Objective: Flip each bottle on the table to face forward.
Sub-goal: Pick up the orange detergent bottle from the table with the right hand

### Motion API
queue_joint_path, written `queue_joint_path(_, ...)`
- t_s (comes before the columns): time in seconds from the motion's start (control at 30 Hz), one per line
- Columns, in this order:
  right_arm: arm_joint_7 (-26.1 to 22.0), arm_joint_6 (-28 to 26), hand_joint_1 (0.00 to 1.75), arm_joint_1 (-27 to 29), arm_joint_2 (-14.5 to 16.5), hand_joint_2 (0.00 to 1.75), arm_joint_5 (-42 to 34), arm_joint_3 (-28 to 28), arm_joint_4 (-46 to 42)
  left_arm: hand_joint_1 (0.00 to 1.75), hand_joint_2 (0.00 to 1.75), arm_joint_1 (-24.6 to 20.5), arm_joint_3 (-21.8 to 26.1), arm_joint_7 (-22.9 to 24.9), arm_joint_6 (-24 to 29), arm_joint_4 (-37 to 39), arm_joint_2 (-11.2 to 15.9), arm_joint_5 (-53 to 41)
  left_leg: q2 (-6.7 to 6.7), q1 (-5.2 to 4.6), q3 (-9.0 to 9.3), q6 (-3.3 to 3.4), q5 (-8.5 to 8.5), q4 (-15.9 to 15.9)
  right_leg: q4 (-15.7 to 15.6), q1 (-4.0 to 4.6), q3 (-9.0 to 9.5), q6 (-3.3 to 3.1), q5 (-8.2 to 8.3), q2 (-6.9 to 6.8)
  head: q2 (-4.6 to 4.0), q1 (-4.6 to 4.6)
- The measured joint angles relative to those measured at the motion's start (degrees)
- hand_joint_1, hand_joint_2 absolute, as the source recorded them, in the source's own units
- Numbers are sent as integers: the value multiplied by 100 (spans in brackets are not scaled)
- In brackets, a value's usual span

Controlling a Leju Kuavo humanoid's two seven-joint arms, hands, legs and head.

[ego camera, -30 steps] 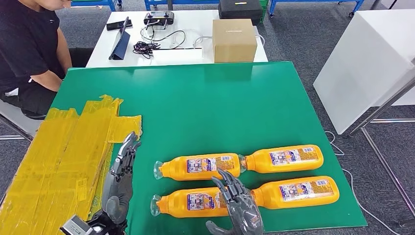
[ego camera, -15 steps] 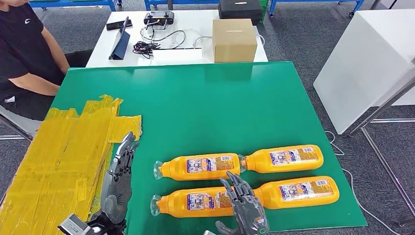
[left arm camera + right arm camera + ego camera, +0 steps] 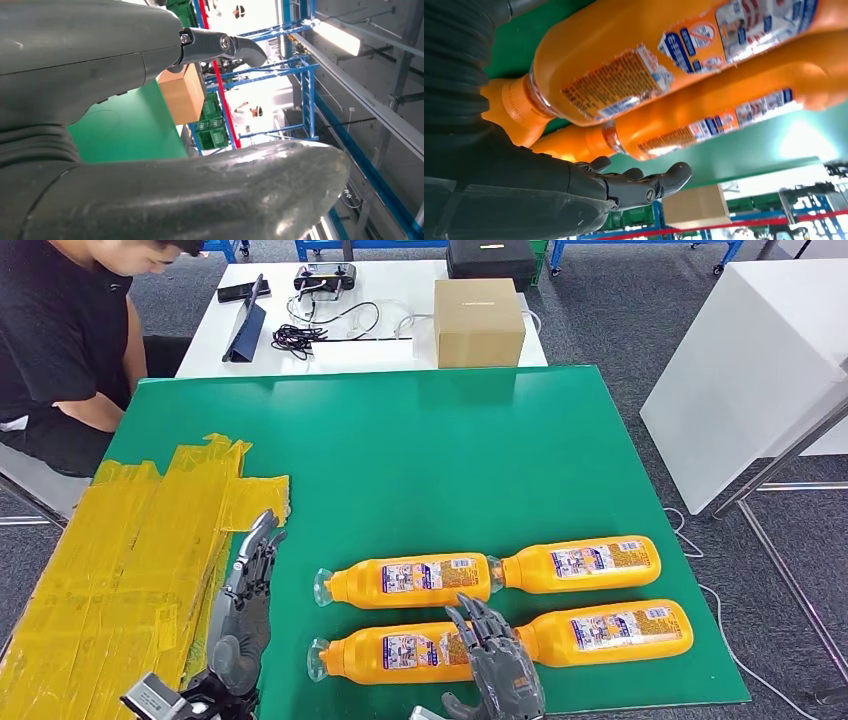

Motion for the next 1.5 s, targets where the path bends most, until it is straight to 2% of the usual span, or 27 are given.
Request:
queue_joint_path(0.37, 34, 493, 0, -155, 67, 175, -14, -5, 431, 0, 0, -78, 3, 0, -45, 102, -37, 47, 0, 0, 0, 0, 0, 0, 0, 0, 0, 0, 0, 0, 0, 0)
queue_joint_path(0.4, 41, 535, 13, -170, 69, 175, -15, -5, 455, 0, 0, -85, 4, 0, -52, 106, -38, 50, 0, 0, 0, 0, 0, 0, 0, 0, 0, 0, 0, 0, 0, 0)
queue_joint_path(0.43, 57, 619, 48, -196, 70, 175, -23, -4, 480, 0, 0, -95, 5, 3, -66, 108, -39, 53, 1, 0, 0, 0, 0, 0, 0, 0, 0, 0, 0, 0, 0, 0)
queue_joint_path(0.5, 92, 874, 132, -268, 72, 175, -66, 7, 534, 0, 0, -125, 6, 14, -95, 109, -42, 59, 1, 0, 2, 0, 0, 0, 0, 0, 0, 0, 0, 0, 0, 0)
queue_joint_path(0.53, 104, 1001, 163, -313, 70, 175, -107, 19, 567, 0, 0, -143, 7, 22, -108, 110, -43, 61, 1, 0, 4, 0, 0, 0, 0, 0, 1, 0, 0, 0, 0, 0)
queue_joint_path(0.57, 107, 1100, 172, -361, 63, 175, -157, 31, 596, 0, 0, -163, 7, 30, -119, 114, -44, 65, 2, 0, 6, 0, 0, 0, 0, 0, 2, 0, 0, 0, 0, 0)
queue_joint_path(0.77, 107, 1383, 175, -628, -90, 175, -502, 172, 694, 0, 0, -257, 8, 42, -166, 183, -44, 102, 5, 0, 33, 1, -5, 0, -2, 0, -19, -1, -2, 2, 0, 0)
queue_joint_path(1.2, 107, 1351, 175, -742, -154, 175, -639, 255, 734, 0, 0, -300, 9, 42, -186, 283, -44, 116, 6, 0, 46, 1, -6, 0, -2, 1, -14, -1, -2, 3, 0, -1)
queue_joint_path(1.33, 101, 1082, 175, -699, -147, 175, -686, 252, 734, 0, 0, -298, 9, 98, -154, 284, -48, 164, 3, 0, 45, 1, -6, 0, -2, 0, -14, -1, -2, 3, 0, 0)
queue_joint_path(1.43, -71, 396, 175, -500, -99, 175, -869, 192, 680, 0, 0, -260, 38, 266, -38, 295, -87, 437, -3, 0, 33, 1, -4, 0, -2, 0, 4, -1, -2, -1, 0, 0)
queue_joint_path(1.5, -509, -392, 175, -241, -49, 175, -1276, 119, 514, 0, 87, -170, 107, 340, 54, 317, -117, 871, -2, -1, 17, 1, -3, 0, 0, 0, 16, 1, 0, 2, 0, 1)
